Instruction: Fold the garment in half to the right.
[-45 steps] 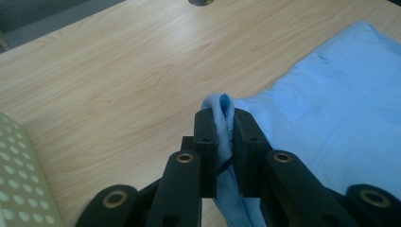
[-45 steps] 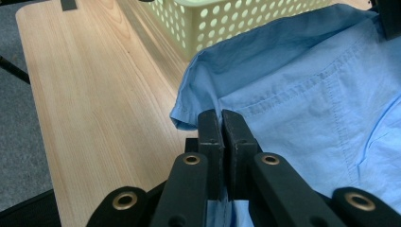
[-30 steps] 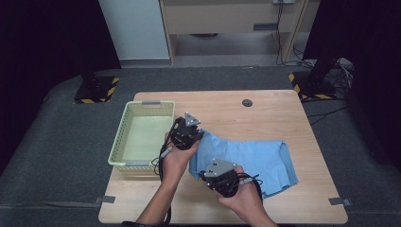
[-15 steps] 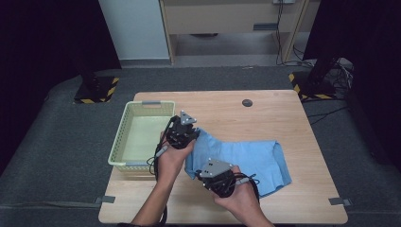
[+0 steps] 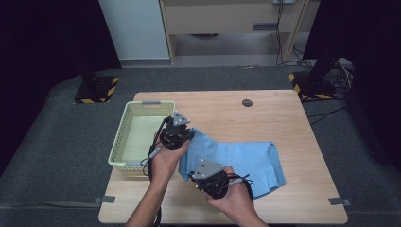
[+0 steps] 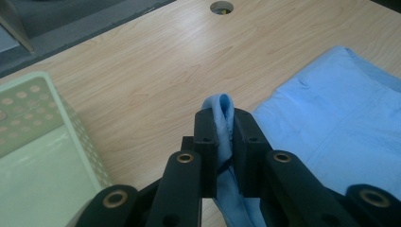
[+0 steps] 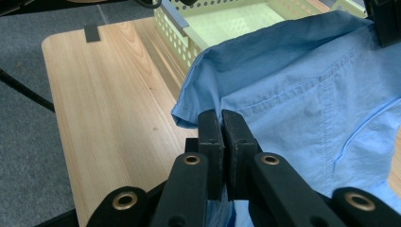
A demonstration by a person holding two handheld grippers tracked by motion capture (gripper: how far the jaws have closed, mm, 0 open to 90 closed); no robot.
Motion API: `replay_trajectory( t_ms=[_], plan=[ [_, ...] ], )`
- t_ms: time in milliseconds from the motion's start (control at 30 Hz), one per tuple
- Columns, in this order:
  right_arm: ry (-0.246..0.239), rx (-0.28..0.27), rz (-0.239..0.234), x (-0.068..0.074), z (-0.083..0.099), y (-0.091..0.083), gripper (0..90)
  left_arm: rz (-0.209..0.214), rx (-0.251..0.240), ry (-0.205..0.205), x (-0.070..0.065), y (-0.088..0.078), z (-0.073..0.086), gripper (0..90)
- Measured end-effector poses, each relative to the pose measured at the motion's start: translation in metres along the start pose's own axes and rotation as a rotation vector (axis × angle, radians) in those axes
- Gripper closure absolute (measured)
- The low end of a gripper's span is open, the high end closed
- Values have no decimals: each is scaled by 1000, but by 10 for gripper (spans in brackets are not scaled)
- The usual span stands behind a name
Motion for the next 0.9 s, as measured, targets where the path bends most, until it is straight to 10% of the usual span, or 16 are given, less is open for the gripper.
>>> replay_trajectory(
  t_ms=[533, 900],
  plan=[
    [5, -12, -52, 21, -18, 19, 875, -21, -12, -12, 16, -23, 9, 820],
    [34, -39, -46, 4, -16, -13, 875, 16, -32, 15, -7, -15, -12, 819]
  ],
)
Point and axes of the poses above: each handheld gripper's, and its own axes: y roughly forward along the jaws, z roughly out of its underside, x roughly to its left, the point moved 9 cm from there along y, roughly forward along the jaws, and after that the axes turned 5 degrees about -x, right-handed, at the moved point
